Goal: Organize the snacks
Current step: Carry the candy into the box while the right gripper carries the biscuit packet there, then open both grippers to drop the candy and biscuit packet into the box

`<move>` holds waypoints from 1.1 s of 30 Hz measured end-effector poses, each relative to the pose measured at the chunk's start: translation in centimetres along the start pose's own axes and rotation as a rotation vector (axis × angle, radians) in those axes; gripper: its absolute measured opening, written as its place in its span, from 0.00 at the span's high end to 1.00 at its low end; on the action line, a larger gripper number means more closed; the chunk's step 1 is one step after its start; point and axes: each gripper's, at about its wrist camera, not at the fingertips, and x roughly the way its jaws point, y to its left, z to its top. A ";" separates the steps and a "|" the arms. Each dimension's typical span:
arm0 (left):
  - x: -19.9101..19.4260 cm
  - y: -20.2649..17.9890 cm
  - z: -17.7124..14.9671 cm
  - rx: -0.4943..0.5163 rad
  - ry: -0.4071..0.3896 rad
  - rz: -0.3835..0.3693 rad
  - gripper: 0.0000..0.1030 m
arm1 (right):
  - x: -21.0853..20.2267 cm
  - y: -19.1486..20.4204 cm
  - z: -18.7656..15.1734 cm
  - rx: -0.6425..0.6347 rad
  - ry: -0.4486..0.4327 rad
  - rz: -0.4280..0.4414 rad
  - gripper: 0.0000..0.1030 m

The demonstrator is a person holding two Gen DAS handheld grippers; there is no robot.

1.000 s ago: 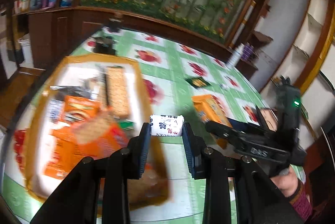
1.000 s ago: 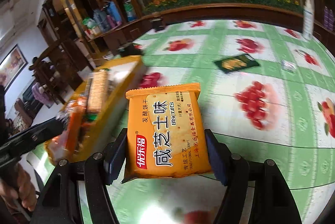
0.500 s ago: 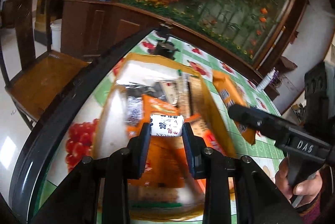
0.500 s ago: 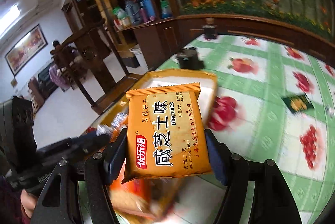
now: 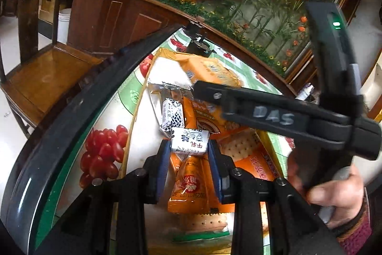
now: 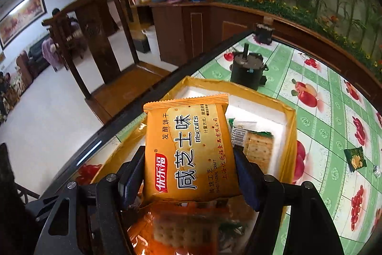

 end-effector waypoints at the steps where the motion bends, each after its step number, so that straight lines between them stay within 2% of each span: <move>1: 0.1 0.1 0.0 -0.003 0.003 -0.006 0.71 | 0.0 0.1 0.0 -0.007 -0.003 -0.016 0.28; 6: 0.3 0.1 0.0 0.005 0.007 -0.001 0.69 | 0.1 0.2 -0.1 -0.009 0.006 -0.039 0.27; 9: 0.3 -0.2 -0.1 0.013 0.006 0.003 0.53 | -0.2 0.0 -0.1 0.000 0.003 -0.009 0.26; 10: 0.1 -0.4 -0.3 0.018 0.000 0.012 0.41 | -0.3 -0.1 -0.1 0.004 0.001 -0.009 0.26; 11: 0.1 -0.6 -0.3 0.022 -0.005 0.012 0.39 | -0.6 -0.2 -0.2 0.006 -0.005 -0.005 0.26; 16: 0.1 -1.0 -0.4 0.022 0.009 0.017 0.35 | -3.1 -0.9 -0.3 0.028 -0.075 0.003 0.26; 22: -0.6 -2.0 -0.3 0.031 -0.002 0.020 0.34 | -6.7 -3.9 -1.4 0.122 -0.141 0.050 0.25; 27: -1.3 -3.3 -0.5 0.051 -0.012 0.018 0.34 | -8.7 -8.0 -3.7 0.210 -0.154 0.057 0.24; 33: -1.6 -6.4 -0.5 0.104 -0.009 0.007 0.34 | -9.7 -14.4 -8.1 0.313 -0.146 -0.009 0.24</move>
